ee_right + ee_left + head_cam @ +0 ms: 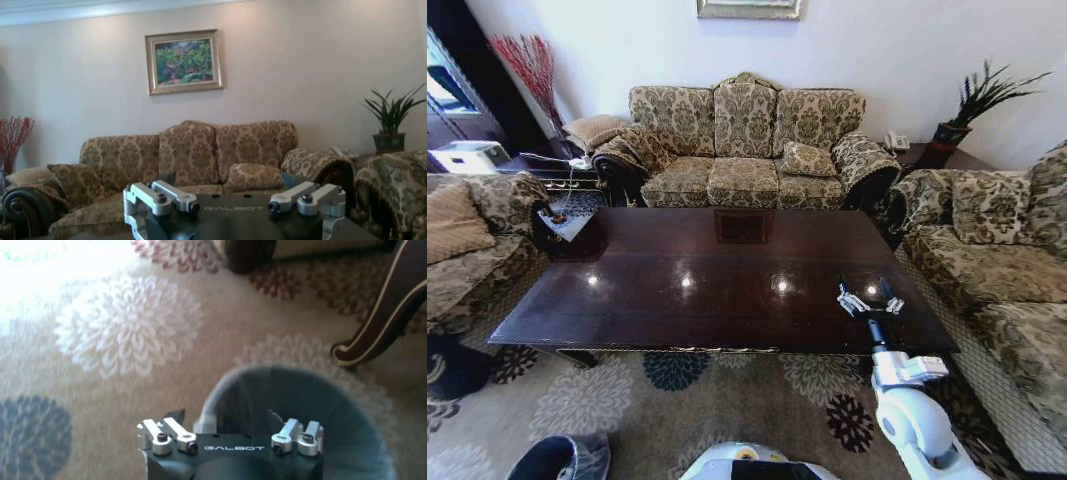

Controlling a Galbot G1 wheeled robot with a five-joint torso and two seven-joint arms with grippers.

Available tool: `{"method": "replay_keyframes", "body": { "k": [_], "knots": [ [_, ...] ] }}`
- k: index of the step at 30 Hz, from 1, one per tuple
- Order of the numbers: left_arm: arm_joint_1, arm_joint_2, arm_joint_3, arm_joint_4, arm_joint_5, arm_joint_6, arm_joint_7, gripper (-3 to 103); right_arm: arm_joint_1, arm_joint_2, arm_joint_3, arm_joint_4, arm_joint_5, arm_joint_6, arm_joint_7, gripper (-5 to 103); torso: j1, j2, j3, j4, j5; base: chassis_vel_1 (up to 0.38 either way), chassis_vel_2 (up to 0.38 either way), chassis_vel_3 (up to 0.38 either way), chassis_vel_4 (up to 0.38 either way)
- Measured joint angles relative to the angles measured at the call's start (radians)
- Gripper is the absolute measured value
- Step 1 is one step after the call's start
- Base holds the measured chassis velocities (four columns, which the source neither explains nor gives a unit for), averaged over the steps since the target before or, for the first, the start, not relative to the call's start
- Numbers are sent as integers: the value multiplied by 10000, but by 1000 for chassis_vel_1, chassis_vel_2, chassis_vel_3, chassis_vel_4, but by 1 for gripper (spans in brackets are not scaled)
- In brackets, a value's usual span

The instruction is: Move to the front of the table and place the trash on the table into the trash bin.

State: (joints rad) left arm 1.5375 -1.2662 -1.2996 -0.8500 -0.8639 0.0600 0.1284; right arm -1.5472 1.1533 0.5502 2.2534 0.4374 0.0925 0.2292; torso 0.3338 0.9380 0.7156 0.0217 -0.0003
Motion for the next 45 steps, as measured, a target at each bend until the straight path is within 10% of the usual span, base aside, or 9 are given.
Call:
{"method": "replay_keyframes", "body": {
  "k": [10,13,21,45],
  "knots": [
    [1615,125,-281,-7579,465,-205,489,100,-858,425,104,180,-1532,-412,-445,100,0,0,1,-5,7,0,0,0,0],
    [1836,172,9,-11462,389,655,118,101,-1540,875,444,240,-2023,-24,-634,100,0,0,1,-13,7,0,0,0,0],
    [2498,-136,738,-16043,682,1726,47,98,-2275,1603,904,558,-2216,379,-724,100,0,0,0,-1,1,0,0,0,0],
    [2139,-687,3031,-15967,1970,1458,755,98,-2653,2146,882,1845,-2634,-66,-1272,100,0,0,0,-4,3,0,0,0,0]
  ]
}}
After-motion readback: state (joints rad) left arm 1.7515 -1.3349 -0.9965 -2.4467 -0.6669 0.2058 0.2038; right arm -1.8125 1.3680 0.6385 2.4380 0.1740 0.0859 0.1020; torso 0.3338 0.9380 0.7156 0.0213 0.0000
